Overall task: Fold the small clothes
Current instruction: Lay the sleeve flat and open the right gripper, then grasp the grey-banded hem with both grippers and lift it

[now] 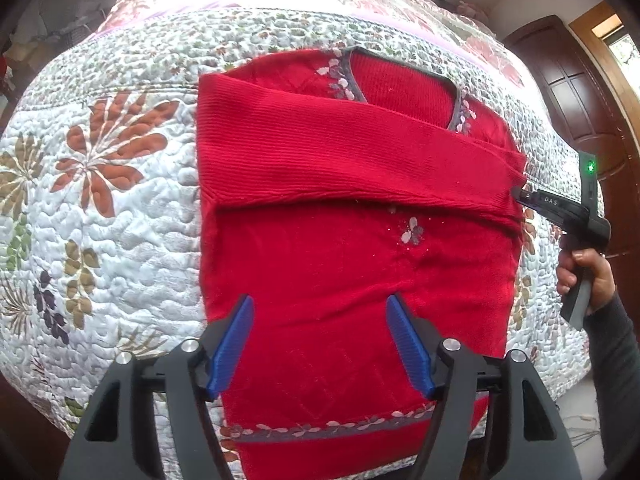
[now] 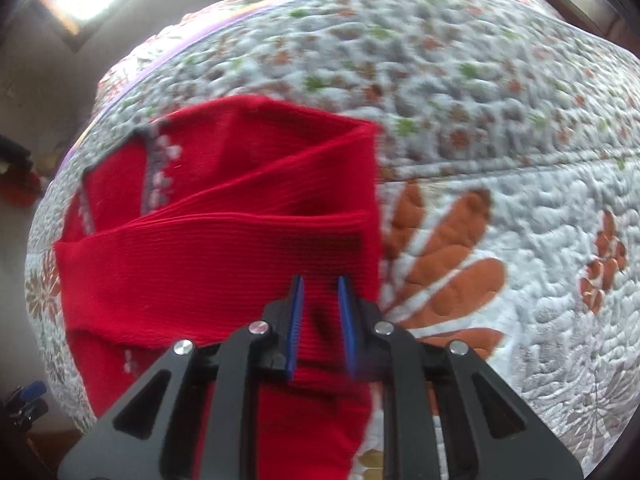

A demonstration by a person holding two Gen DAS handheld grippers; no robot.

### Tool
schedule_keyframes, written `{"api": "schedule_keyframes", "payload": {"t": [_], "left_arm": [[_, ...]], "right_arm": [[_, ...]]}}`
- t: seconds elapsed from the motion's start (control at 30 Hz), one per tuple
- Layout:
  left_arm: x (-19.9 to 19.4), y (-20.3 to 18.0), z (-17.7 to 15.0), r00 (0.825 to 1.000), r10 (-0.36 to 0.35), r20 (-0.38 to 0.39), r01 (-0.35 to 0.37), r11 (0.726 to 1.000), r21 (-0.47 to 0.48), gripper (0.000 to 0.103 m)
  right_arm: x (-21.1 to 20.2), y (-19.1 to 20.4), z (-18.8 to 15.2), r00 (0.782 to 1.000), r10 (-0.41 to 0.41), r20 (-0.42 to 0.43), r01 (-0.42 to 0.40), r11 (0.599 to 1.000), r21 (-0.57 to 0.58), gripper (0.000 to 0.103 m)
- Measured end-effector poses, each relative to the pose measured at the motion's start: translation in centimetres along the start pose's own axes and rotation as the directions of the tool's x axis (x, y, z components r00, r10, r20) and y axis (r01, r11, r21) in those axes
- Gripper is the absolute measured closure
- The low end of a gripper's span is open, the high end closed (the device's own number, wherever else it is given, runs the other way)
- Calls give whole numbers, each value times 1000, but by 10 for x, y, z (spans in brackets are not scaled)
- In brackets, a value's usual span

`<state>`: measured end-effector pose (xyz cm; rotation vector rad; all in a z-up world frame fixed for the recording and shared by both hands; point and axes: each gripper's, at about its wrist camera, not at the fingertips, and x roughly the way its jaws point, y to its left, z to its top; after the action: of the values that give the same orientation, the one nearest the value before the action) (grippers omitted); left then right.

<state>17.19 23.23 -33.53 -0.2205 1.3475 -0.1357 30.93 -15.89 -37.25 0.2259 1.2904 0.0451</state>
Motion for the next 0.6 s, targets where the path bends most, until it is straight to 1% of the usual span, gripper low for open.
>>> {"api": "schedule_keyframes", "payload": {"t": [0.07, 0.13, 0.23, 0.33, 0.37, 0.43, 0.5, 0.57, 0.6], "left_arm": [[-2, 2, -2, 1000, 10, 0, -10, 1000, 1, 33], [-3, 4, -4, 1000, 15, -1, -15, 1000, 1, 32], [-5, 6, -11, 1000, 19, -13, -19, 1000, 2, 29], [-6, 19, -25, 999, -32, -41, 31, 999, -35, 26], [-7, 26, -32, 998, -42, -45, 40, 998, -54, 26], [-9, 40, -48, 997, -49, -55, 45, 996, -74, 25], [-10, 59, -67, 994, -88, -63, 81, 990, -113, 25], [-8, 78, -88, 989, -128, -69, 116, 981, -157, 25], [-7, 87, -98, 986, -151, -70, 136, 974, -179, 25]], "right_arm": [[-9, -8, -2, 1000, -4, 17, 3, 1000, 21, 82], [-18, -11, -5, 1000, 3, 27, -4, 1000, 27, 81], [-33, -12, -19, 999, 21, 29, -22, 999, 29, 75], [-53, -16, -48, 999, 40, 24, -41, 999, 33, 65], [-60, -18, -60, 999, 45, 20, -46, 998, 36, 60], [-70, -19, -80, 998, 59, 3, -60, 997, 39, 57], [-81, -22, -105, 997, 72, -16, -71, 997, 39, 49], [-91, -32, -132, 996, 80, -28, -79, 996, 47, 46], [-93, -32, -145, 996, 83, -38, -81, 995, 56, 45]]}}
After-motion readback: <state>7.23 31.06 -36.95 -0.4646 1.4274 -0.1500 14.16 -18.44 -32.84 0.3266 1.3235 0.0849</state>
